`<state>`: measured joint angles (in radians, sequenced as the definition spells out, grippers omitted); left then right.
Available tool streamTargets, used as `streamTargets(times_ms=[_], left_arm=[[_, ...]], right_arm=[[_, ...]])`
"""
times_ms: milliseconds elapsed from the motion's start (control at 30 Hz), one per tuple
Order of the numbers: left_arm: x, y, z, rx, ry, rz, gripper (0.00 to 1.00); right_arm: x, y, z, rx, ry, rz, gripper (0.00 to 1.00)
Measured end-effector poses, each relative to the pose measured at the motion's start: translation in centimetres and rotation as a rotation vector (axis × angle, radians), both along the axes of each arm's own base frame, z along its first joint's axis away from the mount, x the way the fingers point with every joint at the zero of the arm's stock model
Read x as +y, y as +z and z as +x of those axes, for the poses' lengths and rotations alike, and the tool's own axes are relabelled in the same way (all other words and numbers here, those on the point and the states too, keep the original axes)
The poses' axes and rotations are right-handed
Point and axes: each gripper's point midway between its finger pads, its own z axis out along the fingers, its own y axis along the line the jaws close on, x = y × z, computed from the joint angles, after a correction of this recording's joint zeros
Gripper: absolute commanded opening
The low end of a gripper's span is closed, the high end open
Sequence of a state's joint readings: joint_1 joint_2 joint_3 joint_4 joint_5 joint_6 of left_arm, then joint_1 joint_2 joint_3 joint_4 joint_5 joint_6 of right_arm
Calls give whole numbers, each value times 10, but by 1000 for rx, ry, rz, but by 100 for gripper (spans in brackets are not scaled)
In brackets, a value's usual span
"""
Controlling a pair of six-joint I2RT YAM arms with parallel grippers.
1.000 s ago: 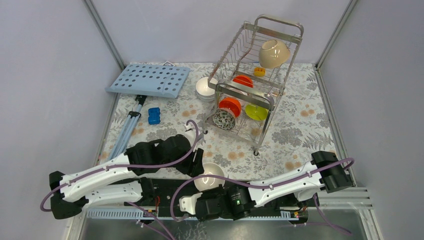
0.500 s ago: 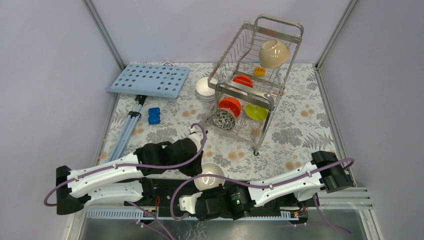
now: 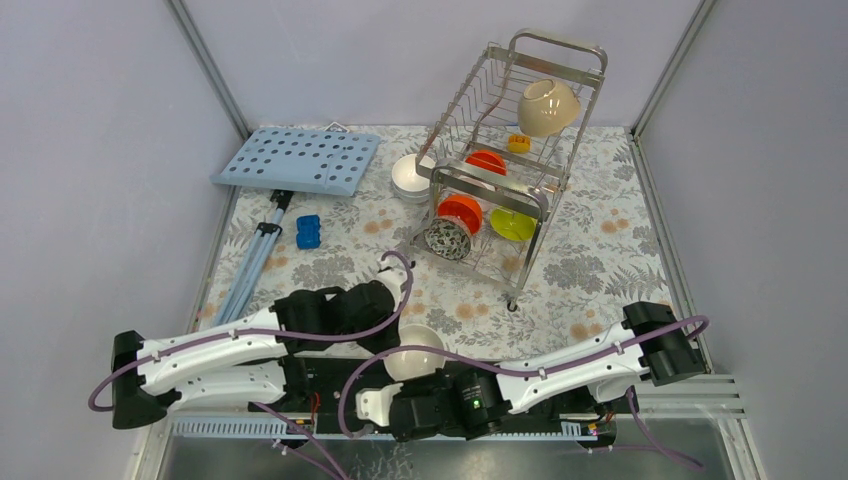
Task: Unload the bowls from the dish rack
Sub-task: Place the bowl at the center of the board.
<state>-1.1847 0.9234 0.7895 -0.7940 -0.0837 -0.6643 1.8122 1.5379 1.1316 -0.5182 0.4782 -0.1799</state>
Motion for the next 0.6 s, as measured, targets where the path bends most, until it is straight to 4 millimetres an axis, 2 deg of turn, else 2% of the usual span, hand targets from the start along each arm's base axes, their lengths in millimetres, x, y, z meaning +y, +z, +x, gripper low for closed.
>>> streamTargets(times_ms=[267, 333, 400, 433, 600], left_arm=[[10, -3, 4, -6, 88, -30, 0], [8, -1, 6, -10, 104, -47, 0], [6, 1, 8, -15, 123, -59, 0], [6, 1, 11, -21, 136, -62, 0], [15, 6, 24, -78, 217, -58, 0]], right_arm=[[12, 14, -2, 53, -86, 121, 64], [14, 19, -4, 73, -101, 151, 75], [15, 25, -5, 95, -118, 183, 96], [16, 29, -6, 110, -130, 205, 99], [17, 59, -9, 195, -189, 333, 100]])
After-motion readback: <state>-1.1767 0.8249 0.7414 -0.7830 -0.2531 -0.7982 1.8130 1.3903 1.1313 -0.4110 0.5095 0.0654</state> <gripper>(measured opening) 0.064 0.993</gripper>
